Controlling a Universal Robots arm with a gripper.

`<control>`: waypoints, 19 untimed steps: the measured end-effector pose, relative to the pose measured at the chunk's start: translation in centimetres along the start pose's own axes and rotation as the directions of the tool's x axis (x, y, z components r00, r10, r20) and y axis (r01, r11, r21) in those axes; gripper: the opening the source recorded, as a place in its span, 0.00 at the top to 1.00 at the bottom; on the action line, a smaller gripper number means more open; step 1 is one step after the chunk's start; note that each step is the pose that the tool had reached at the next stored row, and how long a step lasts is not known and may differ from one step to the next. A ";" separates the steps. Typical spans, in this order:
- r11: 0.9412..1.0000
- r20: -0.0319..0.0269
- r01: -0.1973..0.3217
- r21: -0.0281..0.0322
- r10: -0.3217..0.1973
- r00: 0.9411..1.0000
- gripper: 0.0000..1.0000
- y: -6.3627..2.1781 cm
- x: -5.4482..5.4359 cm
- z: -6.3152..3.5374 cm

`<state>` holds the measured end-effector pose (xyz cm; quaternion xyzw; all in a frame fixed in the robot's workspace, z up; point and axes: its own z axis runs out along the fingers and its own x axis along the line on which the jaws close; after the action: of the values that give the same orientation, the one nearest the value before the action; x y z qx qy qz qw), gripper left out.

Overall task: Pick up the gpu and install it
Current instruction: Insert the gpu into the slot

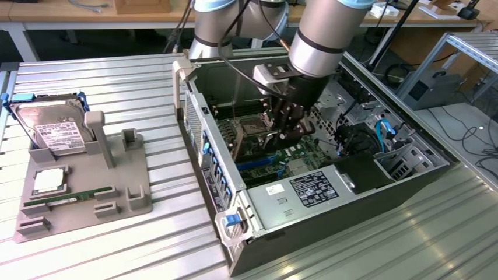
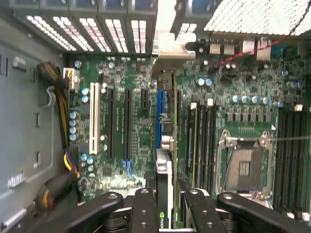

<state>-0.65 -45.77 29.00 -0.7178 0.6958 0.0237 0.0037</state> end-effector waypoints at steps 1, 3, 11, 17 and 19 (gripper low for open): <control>1.000 0.000 -0.001 0.000 0.001 1.000 0.73 0.49 0.0 0.06; 1.000 0.000 -0.002 0.000 0.002 1.000 0.73 1.21 0.0 0.16; 0.999 -0.002 0.000 0.050 0.000 1.000 0.73 1.86 -0.1 0.24; 0.999 -0.002 0.000 0.050 0.000 1.000 0.73 2.56 0.2 0.27; 0.999 -0.002 0.000 0.050 0.000 1.000 0.73 2.75 0.4 0.27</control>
<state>-3.39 -46.22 28.80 -0.7176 0.6961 0.0057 0.0212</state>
